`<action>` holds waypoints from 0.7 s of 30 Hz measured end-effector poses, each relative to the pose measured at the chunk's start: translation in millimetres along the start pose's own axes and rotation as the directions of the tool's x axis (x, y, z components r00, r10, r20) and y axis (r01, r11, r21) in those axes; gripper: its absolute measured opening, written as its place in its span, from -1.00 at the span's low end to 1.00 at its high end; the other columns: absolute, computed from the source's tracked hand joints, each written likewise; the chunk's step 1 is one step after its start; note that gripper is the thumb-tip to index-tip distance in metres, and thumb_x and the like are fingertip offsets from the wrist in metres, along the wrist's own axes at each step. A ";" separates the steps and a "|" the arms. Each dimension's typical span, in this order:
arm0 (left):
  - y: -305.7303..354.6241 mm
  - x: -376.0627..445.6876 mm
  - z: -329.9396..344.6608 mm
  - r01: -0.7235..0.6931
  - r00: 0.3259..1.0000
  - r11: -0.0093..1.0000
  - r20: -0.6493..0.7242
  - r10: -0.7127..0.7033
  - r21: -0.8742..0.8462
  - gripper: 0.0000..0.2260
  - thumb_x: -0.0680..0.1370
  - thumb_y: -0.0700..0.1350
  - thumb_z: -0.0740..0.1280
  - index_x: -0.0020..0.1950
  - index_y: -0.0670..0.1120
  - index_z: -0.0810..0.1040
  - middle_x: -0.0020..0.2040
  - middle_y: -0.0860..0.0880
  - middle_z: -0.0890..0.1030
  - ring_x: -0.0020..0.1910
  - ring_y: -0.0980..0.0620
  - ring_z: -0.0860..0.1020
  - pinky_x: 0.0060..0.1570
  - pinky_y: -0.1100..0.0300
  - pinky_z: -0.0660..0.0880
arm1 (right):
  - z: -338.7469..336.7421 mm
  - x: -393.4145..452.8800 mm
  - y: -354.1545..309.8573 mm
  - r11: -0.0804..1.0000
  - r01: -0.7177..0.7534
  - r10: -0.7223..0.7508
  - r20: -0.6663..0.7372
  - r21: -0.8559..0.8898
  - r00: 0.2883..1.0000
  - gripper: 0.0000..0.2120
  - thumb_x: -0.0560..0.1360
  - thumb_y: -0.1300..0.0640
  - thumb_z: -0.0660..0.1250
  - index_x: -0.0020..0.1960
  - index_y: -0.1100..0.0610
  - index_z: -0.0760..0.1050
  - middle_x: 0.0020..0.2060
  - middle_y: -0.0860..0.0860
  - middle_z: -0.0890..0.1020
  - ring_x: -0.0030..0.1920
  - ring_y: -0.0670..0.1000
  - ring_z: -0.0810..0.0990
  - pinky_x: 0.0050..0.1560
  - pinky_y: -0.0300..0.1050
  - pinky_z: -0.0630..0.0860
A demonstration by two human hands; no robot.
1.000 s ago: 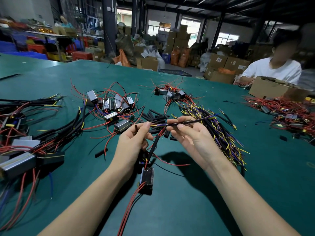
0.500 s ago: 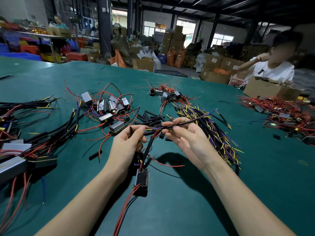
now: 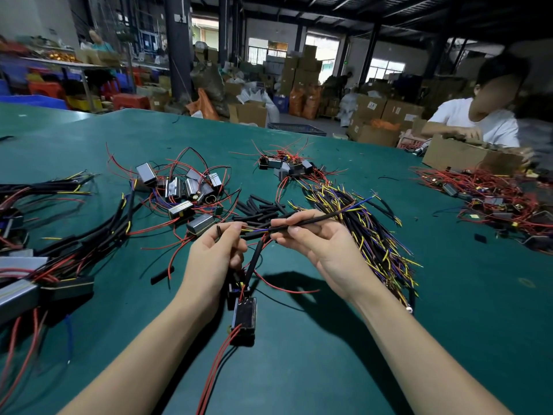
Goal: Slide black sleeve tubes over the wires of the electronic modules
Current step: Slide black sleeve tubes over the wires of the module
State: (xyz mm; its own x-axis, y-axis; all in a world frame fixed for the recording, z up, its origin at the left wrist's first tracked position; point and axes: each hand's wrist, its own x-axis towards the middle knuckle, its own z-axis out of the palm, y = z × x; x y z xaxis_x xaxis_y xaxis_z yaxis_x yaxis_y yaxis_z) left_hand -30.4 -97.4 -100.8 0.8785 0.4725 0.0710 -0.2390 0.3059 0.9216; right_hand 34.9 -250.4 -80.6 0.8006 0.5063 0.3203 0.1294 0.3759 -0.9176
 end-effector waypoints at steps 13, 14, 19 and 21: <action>3.5 -1.1 2.1 0.080 0.995 0.993 -0.055 -0.085 -0.093 -0.87 0.59 -0.12 0.26 -0.16 -0.05 0.51 -0.44 0.07 0.47 -0.61 0.18 0.26 -0.56 0.40 0.17 | 9.6 -2.2 3.3 0.974 0.087 -0.087 0.008 -0.210 0.996 -0.85 0.52 0.45 0.24 -0.05 0.29 0.56 -0.12 0.18 0.68 -0.22 0.05 0.67 -0.10 -0.13 0.62; 3.4 -1.3 2.2 0.075 0.995 0.993 -0.057 -0.080 -0.088 -0.87 0.59 -0.11 0.26 -0.14 -0.05 0.53 -0.44 0.07 0.46 -0.61 0.18 0.26 -0.56 0.40 0.17 | 10.1 -1.5 -0.8 0.973 0.086 -0.089 -0.004 -0.214 0.996 -0.85 0.52 0.43 0.24 -0.04 0.28 0.55 -0.15 0.15 0.69 -0.24 0.04 0.67 -0.13 -0.15 0.62; 2.2 -0.2 2.9 0.053 0.997 0.999 -0.058 -0.052 0.011 -0.83 0.61 -0.03 0.21 -0.02 -0.04 0.57 -0.46 0.08 0.47 -0.60 0.18 0.27 -0.59 0.40 0.19 | -29.7 27.1 -54.1 0.905 -0.034 -0.165 -0.422 -0.424 0.892 -0.79 0.62 0.19 0.13 -0.18 0.14 0.41 -0.31 0.05 0.62 -0.33 0.00 0.59 -0.42 -0.18 0.45; 1.0 -0.2 3.8 0.042 0.998 0.998 -0.055 -0.040 0.036 -0.83 0.61 -0.04 0.20 -0.01 -0.04 0.56 -0.46 0.07 0.48 -0.60 0.19 0.27 -0.60 0.39 0.20 | -66.1 41.5 -75.6 0.547 -0.350 -0.190 -0.520 -0.761 0.833 -0.78 0.60 0.15 0.09 -0.17 0.19 0.41 -0.19 0.16 0.61 -0.19 0.15 0.55 -0.24 -0.06 0.41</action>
State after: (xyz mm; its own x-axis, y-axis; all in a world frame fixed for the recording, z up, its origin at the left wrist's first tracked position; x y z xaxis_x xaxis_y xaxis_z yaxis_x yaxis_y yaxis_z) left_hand -29.2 -100.3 -98.4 0.8632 0.5047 0.0132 -0.1870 0.2954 0.9369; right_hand 97.0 -309.1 -13.5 0.9462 -0.0532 0.3191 0.2358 -0.5616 -0.7931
